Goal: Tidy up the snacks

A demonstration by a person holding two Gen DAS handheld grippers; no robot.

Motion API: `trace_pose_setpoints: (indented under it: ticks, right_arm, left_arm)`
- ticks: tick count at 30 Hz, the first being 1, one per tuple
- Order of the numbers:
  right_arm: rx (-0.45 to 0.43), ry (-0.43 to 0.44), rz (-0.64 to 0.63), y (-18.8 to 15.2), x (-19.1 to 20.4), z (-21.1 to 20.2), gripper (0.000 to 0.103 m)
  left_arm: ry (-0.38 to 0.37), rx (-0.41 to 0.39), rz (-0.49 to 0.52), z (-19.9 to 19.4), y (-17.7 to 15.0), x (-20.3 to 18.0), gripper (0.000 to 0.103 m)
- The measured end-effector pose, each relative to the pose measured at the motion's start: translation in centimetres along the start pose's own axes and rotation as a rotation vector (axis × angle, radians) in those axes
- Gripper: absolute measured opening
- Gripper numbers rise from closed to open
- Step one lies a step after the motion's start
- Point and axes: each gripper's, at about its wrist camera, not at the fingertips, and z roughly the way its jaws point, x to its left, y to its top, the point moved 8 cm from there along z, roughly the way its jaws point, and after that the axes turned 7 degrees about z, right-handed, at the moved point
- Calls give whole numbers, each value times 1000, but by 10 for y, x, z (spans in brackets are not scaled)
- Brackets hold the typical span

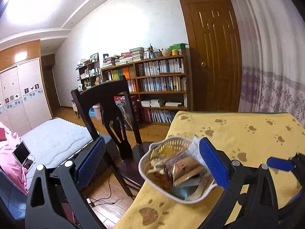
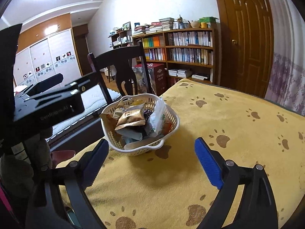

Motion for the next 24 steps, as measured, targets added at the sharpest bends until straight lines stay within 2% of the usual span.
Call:
trace_pose_setpoints:
  ticks: [7, 17, 24]
  right_arm:
    - [14, -50, -85, -16, 13, 2, 98]
    - [47, -75, -109, -26, 22, 9, 98]
    - [58, -104, -170, -34, 31, 14, 98]
  left_arm:
    - [28, 24, -32, -6, -25, 18, 100]
    - [76, 39, -5, -8, -45, 22, 100]
    - [72, 60, 17, -3, -51, 18, 100]
